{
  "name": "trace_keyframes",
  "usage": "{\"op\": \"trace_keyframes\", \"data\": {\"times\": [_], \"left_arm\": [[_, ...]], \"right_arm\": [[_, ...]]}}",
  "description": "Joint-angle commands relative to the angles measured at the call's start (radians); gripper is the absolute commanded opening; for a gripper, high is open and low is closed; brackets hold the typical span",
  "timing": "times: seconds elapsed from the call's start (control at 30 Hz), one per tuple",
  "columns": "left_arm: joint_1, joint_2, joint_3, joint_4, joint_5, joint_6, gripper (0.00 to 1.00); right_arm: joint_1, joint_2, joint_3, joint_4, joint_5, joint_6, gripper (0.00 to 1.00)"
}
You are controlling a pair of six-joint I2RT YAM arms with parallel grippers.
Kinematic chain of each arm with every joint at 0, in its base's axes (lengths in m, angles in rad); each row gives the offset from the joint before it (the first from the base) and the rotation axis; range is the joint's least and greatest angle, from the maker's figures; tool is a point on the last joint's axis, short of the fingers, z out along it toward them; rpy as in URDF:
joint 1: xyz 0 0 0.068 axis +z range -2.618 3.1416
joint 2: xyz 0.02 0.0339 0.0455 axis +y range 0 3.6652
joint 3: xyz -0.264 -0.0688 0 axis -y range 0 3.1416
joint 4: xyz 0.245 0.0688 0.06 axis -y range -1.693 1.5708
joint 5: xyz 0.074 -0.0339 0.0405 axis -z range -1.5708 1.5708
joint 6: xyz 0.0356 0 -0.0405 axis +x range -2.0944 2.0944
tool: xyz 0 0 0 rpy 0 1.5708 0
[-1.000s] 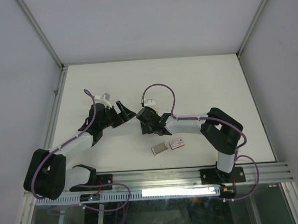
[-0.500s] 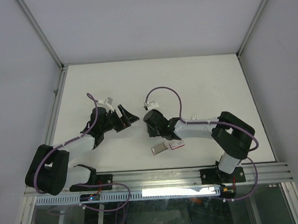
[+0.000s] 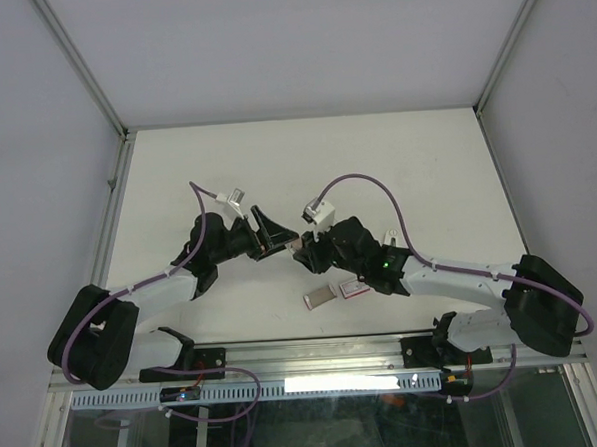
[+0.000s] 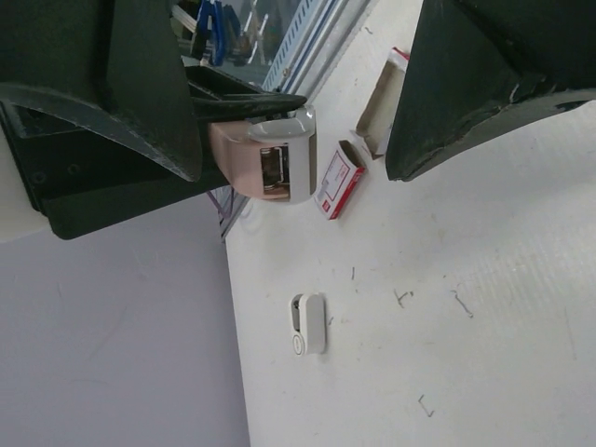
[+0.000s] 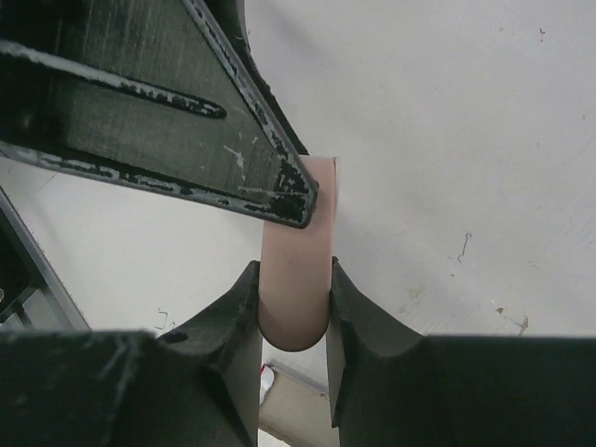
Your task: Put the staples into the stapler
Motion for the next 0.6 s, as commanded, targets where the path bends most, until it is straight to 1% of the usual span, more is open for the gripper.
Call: {"op": "trace_keyframes", "data": {"times": [0.0,0.1,0.17,0.4,0.57], "left_arm": [[-0.021,-0.021,0.047,0.070,0.029,-0.041,0.79],[-0.042,-0.001,0.057,0.060,0.037,-0.043,0.70],[-0.058,0.008,0.060,0.058,0.038,-0.046,0.60],[-0.082,0.007,0.062,0.039,0.033,-0.046,0.41],[-0.083,-0.004,0.055,0.034,0.026,-0.052,0.22]], "right_arm": [[0.001,-0.058,-0.015,0.096,-0.037,-0.061,0.01],[0.001,-0.059,-0.015,0.093,-0.034,-0.070,0.01],[0.001,-0.056,-0.014,0.092,-0.034,-0.075,0.00],[0.001,-0.043,-0.006,0.078,-0.017,-0.094,0.00],[0.002,-0.040,-0.006,0.075,-0.001,-0.091,0.01]]}}
